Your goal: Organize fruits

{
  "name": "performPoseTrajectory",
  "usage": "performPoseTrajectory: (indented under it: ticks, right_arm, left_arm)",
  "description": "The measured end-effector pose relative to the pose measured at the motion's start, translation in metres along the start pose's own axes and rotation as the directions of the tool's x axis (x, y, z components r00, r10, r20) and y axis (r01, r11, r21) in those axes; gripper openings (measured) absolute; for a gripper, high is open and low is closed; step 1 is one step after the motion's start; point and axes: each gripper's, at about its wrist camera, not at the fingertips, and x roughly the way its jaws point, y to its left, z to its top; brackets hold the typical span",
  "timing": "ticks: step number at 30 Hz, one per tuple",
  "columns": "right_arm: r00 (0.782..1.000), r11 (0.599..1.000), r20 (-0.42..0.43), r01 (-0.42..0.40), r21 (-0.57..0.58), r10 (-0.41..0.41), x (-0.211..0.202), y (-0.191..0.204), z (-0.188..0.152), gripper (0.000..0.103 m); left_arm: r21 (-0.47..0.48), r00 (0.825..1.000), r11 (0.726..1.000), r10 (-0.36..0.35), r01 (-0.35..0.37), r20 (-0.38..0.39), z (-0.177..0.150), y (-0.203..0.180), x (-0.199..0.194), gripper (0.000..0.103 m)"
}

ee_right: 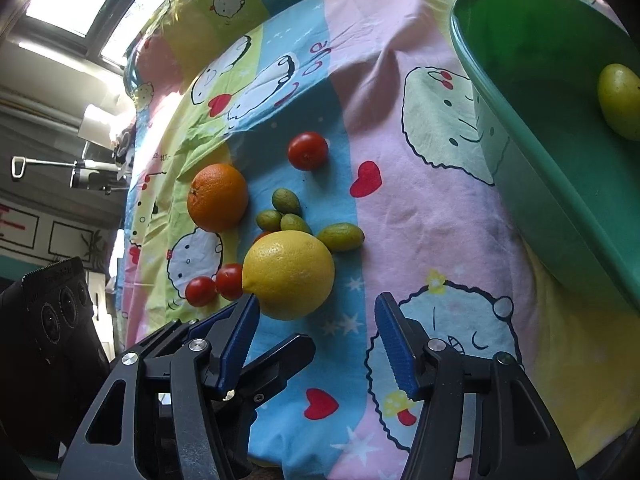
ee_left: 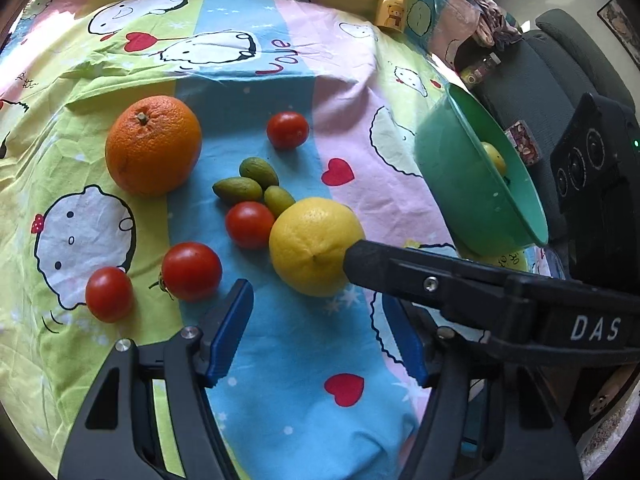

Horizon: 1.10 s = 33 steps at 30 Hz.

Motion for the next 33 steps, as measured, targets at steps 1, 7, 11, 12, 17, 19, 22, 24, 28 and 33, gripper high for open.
performPoseTrajectory:
  ticks: [1, 7, 11, 12, 17, 19, 22, 24, 28, 33]
  right_arm:
    - [1.000, 1.000, 0.011, -0.012, 0.007, 0.012, -0.001, 0.001, 0.003, 0.078]
    - [0.999, 0.999, -0.004, -0.039, -0.005, 0.039, 0.014, 0.008, 0.013, 0.078]
    - [0.998, 0.998, -0.042, -0.056, -0.013, 0.056, 0.027, 0.011, 0.012, 0.078]
    - [0.997, 0.998, -0.051, -0.056, -0.011, 0.056, 0.030, 0.011, 0.012, 0.078]
    - [0.993, 0.995, -0.076, -0.094, -0.011, 0.093, 0.033, 0.013, 0.007, 0.078]
    - [0.992, 0.994, -0.080, -0.103, -0.029, 0.101, 0.034, 0.017, 0.007, 0.077]
    - [0.992, 0.995, -0.088, -0.093, -0.035, 0.090, 0.039, 0.022, 0.007, 0.072]
    - [0.992, 0.995, -0.089, -0.087, -0.038, 0.084, 0.044, 0.024, 0.008, 0.068]
    - [0.988, 0.992, -0.100, -0.119, -0.042, 0.114, 0.052, 0.026, 0.009, 0.063]
    - [0.989, 0.990, -0.080, -0.131, -0.059, 0.126, 0.053, 0.028, 0.010, 0.060]
  left_arm:
    - [-0.008, 1.000, 1.000, 0.004, -0.004, 0.008, 0.002, 0.002, 0.000, 0.068]
    - [-0.042, 1.000, 0.999, 0.009, -0.009, 0.001, 0.010, 0.011, 0.005, 0.068]
    - [-0.030, 1.000, 0.999, 0.029, -0.029, 0.001, 0.008, 0.010, 0.007, 0.066]
    - [-0.021, 0.999, 0.999, 0.034, -0.034, -0.001, 0.007, 0.010, 0.007, 0.067]
    - [-0.017, 1.000, 1.000, 0.021, -0.021, -0.002, 0.001, 0.014, 0.000, 0.067]
    - [-0.023, 1.000, 1.000, 0.018, -0.018, 0.002, 0.000, 0.015, -0.002, 0.066]
    - [-0.043, 1.000, 0.999, 0.001, -0.002, -0.006, 0.000, 0.018, 0.001, 0.062]
    - [-0.057, 1.000, 0.998, 0.002, -0.003, -0.010, -0.001, 0.021, 0.004, 0.056]
    - [-0.062, 1.000, 0.998, 0.007, -0.007, -0.004, -0.001, 0.021, 0.006, 0.054]
    - [-0.049, 1.000, 0.999, 0.015, -0.015, 0.011, -0.002, 0.021, 0.005, 0.055]
